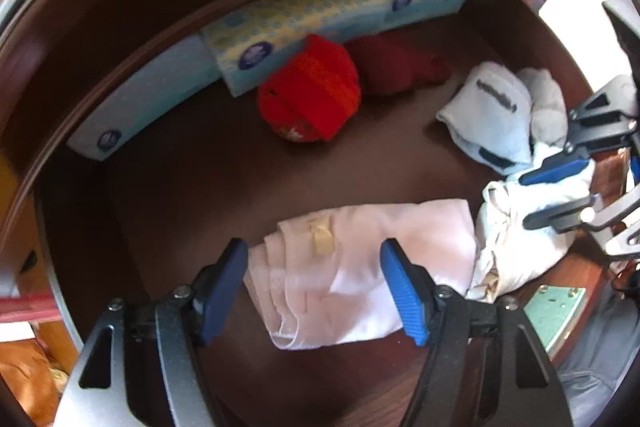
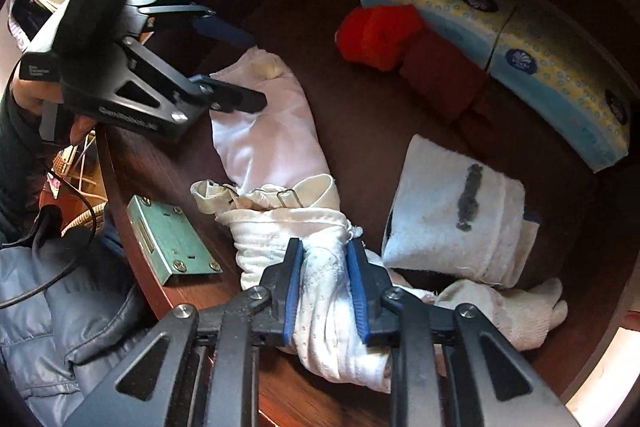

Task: Take underwear out of drawer
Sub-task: 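Grasp the pink underwear with the left gripper while the right gripper grasps the white garment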

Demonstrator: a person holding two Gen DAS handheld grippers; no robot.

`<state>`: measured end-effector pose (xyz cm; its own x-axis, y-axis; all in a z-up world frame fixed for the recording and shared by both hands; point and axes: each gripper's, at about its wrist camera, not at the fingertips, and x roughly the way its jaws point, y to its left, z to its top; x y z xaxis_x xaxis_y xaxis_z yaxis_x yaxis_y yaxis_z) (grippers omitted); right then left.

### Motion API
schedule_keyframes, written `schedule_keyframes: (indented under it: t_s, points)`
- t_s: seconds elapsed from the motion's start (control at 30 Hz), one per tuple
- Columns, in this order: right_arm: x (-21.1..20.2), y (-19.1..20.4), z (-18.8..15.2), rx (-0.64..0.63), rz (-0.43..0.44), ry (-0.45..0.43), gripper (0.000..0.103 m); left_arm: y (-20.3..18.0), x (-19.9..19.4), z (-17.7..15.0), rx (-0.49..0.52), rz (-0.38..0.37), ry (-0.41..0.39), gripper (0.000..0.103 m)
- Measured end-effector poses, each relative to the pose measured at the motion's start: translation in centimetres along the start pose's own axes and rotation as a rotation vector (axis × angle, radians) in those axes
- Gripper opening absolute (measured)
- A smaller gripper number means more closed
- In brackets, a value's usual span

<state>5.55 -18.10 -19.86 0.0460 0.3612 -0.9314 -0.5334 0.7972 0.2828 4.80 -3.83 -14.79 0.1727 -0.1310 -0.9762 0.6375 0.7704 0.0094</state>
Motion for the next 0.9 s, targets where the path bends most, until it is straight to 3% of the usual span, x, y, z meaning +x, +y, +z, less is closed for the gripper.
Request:
schedule_keyframes:
  t_s: [0.27, 0.37, 0.53, 0.7, 0.9]
  points:
    - [-2.1, -0.8, 0.0, 0.010, -0.033, -0.037, 0.020, -1.5, 2.0, 1.5, 0.084, -0.047, 0.061, 0.072]
    - [-2.4, -0.7, 0.1, -0.020, -0.003, -0.012, 0.021, -1.9, 2.5, 1.6, 0.124, -0.061, 0.082, 0.075]
    - [-2.6, -1.2, 0.8, -0.017, 0.046, 0.010, 0.035, -2.2, 3.2, 1.9, 0.150, -0.065, 0.091, 0.080]
    - [-1.8, -1.5, 1.7, -0.034, 0.064, 0.091, 0.042, -2.4, 5.1, 3.1, 0.138, -0.080, 0.103, 0.087]
    - [-0.5, -1.9, 2.5, -0.030, 0.101, 0.176, 0.052, -2.1, 6.3, 3.3, 0.129, -0.143, 0.125, 0.091]
